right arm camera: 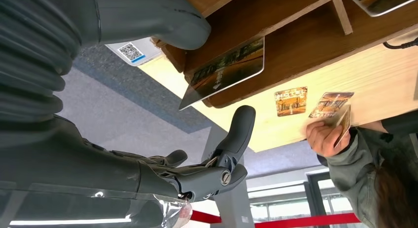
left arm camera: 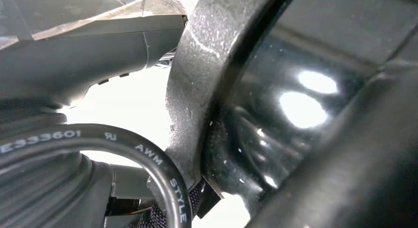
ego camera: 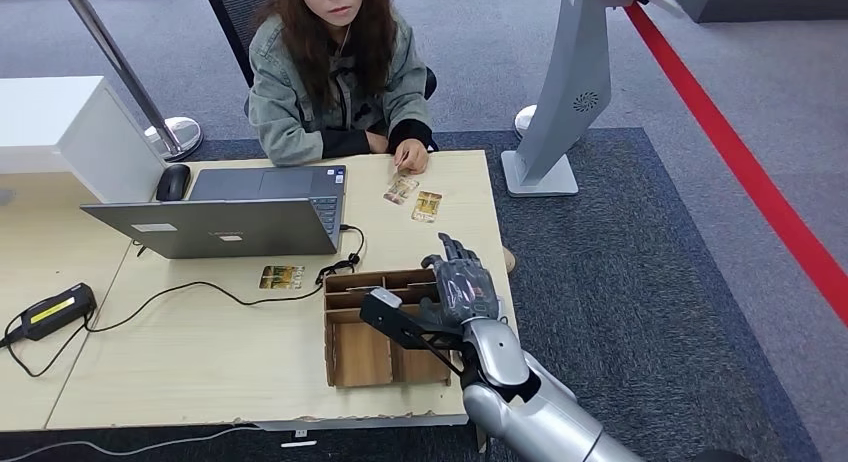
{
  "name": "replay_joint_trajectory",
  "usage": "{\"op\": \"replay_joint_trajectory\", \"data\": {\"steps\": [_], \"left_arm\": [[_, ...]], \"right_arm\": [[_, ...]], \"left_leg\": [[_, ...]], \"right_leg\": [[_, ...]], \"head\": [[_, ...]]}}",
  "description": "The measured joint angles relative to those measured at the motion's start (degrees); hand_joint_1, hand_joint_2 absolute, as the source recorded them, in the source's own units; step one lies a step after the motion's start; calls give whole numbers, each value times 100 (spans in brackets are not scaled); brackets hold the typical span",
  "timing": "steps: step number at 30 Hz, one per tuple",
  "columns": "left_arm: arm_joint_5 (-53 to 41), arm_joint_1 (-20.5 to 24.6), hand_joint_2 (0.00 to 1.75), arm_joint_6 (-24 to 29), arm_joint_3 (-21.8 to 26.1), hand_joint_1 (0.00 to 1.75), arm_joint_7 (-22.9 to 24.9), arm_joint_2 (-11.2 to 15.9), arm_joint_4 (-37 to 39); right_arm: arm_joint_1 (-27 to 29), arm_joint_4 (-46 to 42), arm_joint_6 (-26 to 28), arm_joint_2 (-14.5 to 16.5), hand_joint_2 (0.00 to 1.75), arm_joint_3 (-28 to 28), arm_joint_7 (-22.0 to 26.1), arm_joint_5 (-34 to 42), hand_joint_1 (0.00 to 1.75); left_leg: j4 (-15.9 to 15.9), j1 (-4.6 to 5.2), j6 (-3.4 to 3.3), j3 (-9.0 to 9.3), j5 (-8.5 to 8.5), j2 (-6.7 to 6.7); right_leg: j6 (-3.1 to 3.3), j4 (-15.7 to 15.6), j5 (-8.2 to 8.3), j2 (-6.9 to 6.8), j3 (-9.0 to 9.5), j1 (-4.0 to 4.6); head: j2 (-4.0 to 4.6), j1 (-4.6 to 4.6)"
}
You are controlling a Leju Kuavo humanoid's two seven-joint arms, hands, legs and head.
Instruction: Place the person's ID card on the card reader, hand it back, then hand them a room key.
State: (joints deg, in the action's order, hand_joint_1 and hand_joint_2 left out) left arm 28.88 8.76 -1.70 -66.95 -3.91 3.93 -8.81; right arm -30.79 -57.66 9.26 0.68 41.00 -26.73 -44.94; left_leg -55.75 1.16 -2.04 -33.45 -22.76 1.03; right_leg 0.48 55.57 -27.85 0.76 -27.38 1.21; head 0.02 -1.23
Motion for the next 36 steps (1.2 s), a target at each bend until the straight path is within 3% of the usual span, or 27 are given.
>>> {"op": "replay_joint_trajectory", "data": {"steps": [3, 8, 10, 26, 36], "left_arm": [[-5, 4, 175, 2, 0, 0, 0, 0, 0], [-7, 7, 175, 1, 0, 0, 0, 0, 0], [-7, 7, 175, 2, 0, 0, 0, 0, 0], [-24, 6, 175, 4, 0, 0, 0, 11, 0], [-16, -8, 175, 15, 1, 0, 0, 19, 2]], "right_arm": [[-3, 18, -2, 17, 175, 4, 2, -13, 81], [-20, 31, 3, 21, 175, 9, 24, -23, 127], [-29, 50, 16, 27, 175, 9, 34, -22, 137], [-41, 71, 167, 42, 175, 3, 42, 40, 146], [31, -224, 144, -7, 175, -113, -9, 302, 139]], "left_leg": [[0, 0, 0, 0, 0, 0], [0, 0, 0, 0, 0, 0], [0, 0, 0, 0, 0, 0], [0, 0, 0, 0, 0, 0], [0, 0, 0, 0, 0, -1]], "right_leg": [[0, 0, 0, 0, 0, 0], [0, 0, 0, 0, 0, 0], [0, 0, 0, 0, 0, 0], [0, 0, 0, 0, -1, 0], [0, 0, 0, 0, -1, 0]], "head": [[0, 0], [0, -1], [0, -1], [0, -1], [0, -1]]}}
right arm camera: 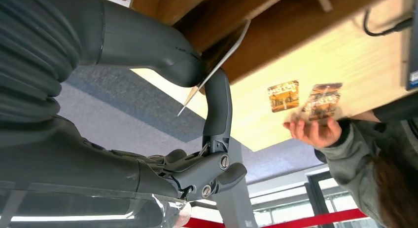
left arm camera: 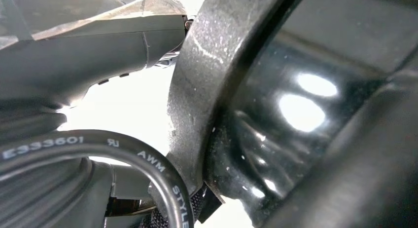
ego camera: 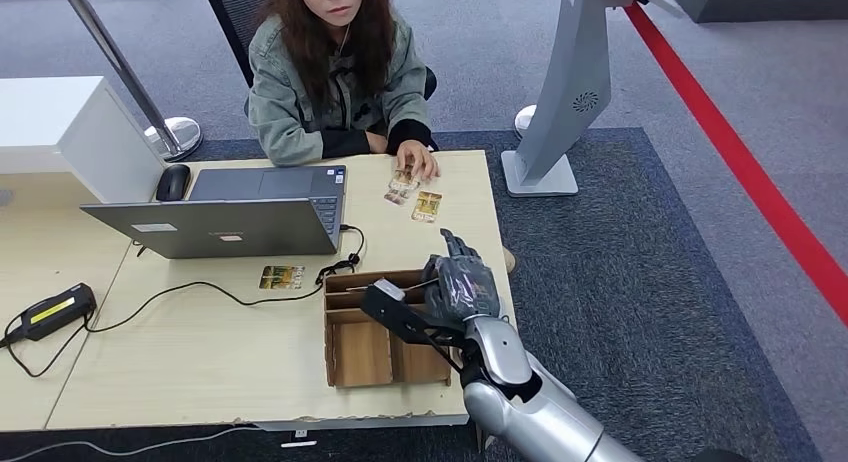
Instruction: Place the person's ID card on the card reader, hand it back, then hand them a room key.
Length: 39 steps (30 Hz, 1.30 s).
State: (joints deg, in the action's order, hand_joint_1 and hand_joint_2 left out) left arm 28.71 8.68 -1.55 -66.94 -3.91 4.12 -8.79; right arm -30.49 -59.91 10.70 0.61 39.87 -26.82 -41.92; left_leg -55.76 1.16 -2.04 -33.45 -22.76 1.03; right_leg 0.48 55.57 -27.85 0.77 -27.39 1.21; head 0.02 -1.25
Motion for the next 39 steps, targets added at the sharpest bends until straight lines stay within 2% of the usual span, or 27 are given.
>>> {"op": "replay_joint_trajectory", "data": {"steps": [11, 16, 21, 24, 27, 34, 39], "left_arm": [[137, -85, 175, -8, 16, 0, -7, 63, 0], [150, -90, 175, -14, 26, 0, -20, 76, 0], [108, -88, 175, -12, 32, 0, -20, 77, 0], [60, -82, 175, -1, 34, 0, -20, 75, 0], [-37, -50, 175, 7, 34, 0, -20, 66, -1], [-200, 47, 175, -44, 26, 0, -12, -3, -2], [-268, 71, 175, -60, 8, 0, 2, -44, -2]], "right_arm": [[-165, -1888, -379, -430, 175, -334, -413, 566, 137], [-205, -2703, -378, -629, 175, -482, -481, 748, 138], [-236, -3111, -228, -713, 175, -564, -409, 958, 137], [-350, -3144, -17, -723, 175, -587, -307, 1182, 135], [-636, -2980, 345, -702, 175, -602, -194, 1347, 145], [-1199, -2197, 1000, -553, 175, -604, -3, 1468, 162], [-1426, -1593, 1281, -419, 175, -594, 85, 1535, 169]], "left_leg": [[0, 0, 0, 0, 0, -1], [-1, 0, 0, 0, 0, -1], [0, 0, 0, 0, 0, -1], [0, 0, 0, 0, 0, 0], [0, 0, 1, 0, 1, 0], [0, 1, 1, -1, 1, 2], [-1, 2, 0, -1, 1, 2]], "right_leg": [[0, 0, 0, 1, 0, 0], [0, 0, 0, 1, 0, -1], [0, 0, 0, 1, 1, 0], [0, 0, 0, 1, 1, 0], [0, 1, 0, 1, 2, 1], [0, 2, 1, 0, 4, 0], [0, 2, 1, 0, 2, -1]], "head": [[0, 1], [0, 1], [0, 1], [0, 1], [0, 1], [0, 1], [0, 1]]}}
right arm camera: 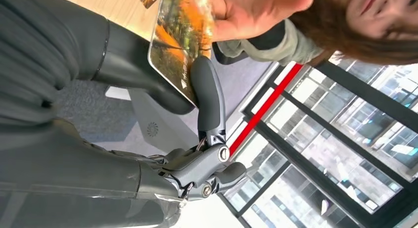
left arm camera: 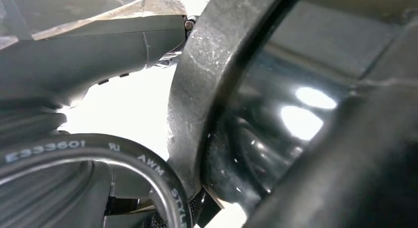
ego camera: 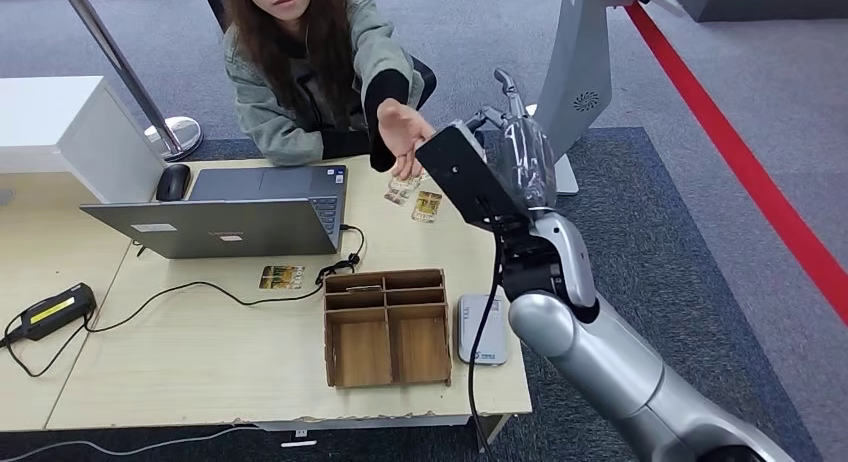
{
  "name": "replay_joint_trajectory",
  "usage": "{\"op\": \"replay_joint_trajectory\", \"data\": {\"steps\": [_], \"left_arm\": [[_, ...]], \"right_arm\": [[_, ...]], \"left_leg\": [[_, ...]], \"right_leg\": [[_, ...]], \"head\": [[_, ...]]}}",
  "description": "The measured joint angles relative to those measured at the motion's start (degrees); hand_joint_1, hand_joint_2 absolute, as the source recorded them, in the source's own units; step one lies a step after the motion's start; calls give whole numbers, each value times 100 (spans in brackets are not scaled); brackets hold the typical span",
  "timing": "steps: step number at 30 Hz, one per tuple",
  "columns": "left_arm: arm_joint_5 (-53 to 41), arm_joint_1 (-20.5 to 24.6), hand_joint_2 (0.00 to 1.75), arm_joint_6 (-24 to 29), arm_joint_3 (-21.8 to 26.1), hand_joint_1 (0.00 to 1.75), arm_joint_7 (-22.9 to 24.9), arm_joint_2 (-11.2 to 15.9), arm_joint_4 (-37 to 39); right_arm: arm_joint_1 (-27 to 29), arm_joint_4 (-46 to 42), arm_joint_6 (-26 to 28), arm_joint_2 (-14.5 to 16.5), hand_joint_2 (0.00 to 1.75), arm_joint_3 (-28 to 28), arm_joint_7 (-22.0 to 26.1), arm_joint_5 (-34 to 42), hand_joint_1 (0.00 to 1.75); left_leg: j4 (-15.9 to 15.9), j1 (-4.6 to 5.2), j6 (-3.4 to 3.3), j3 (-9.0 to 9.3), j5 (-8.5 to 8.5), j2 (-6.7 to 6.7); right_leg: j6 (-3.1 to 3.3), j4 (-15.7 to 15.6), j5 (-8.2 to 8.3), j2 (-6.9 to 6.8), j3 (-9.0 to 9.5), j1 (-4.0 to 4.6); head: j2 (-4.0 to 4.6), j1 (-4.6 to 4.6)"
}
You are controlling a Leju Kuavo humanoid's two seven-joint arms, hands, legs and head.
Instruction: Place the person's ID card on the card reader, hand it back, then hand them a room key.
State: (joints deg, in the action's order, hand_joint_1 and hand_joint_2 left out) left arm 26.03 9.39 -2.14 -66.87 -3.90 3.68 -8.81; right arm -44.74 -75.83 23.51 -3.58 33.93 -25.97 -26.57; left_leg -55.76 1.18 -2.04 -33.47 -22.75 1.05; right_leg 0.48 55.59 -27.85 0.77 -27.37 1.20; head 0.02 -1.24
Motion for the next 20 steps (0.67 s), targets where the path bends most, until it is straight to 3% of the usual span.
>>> {"op": "replay_joint_trajectory", "data": {"steps": [14, 15, 18, 19, 20], "left_arm": [[-65, 9, 175, -35, -4, 0, 199, -65, 0], [-69, 9, 175, -35, -4, 0, 201, -68, 0], [-83, 8, 175, -34, -4, 0, 201, -72, 0], [-83, 7, 175, -34, -4, 0, 200, -72, 0], [-83, 7, 175, -34, -4, 0, 200, -73, 0]], "right_arm": [[-94, 1071, 201, 161, 175, 40, -23, -14, 170], [-90, 1124, 203, 162, 175, 43, -23, -9, 146], [-82, 1257, 206, 162, 175, 45, -14, 19, 20], [-79, 1292, 207, 163, 175, 45, -2, 38, 0], [-77, 1310, 207, 163, 175, 45, 5, 48, 0]], "left_leg": [[0, -1, 0, -4, 0, 1], [0, 0, 0, -6, 0, 2], [-1, 0, 0, -14, 0, 3], [-1, 0, -1, -16, 0, 3], [-1, 1, -1, -17, -1, 3]], "right_leg": [[0, 0, 0, 0, -4, 0], [0, 0, 0, 0, -6, 0], [0, 0, 0, -1, -11, -1], [-1, 0, 0, -1, -12, -1], [-1, 0, 0, -1, -13, -1]], "head": [[0, -1], [0, -1], [0, 0], [0, -1], [0, 0]]}}
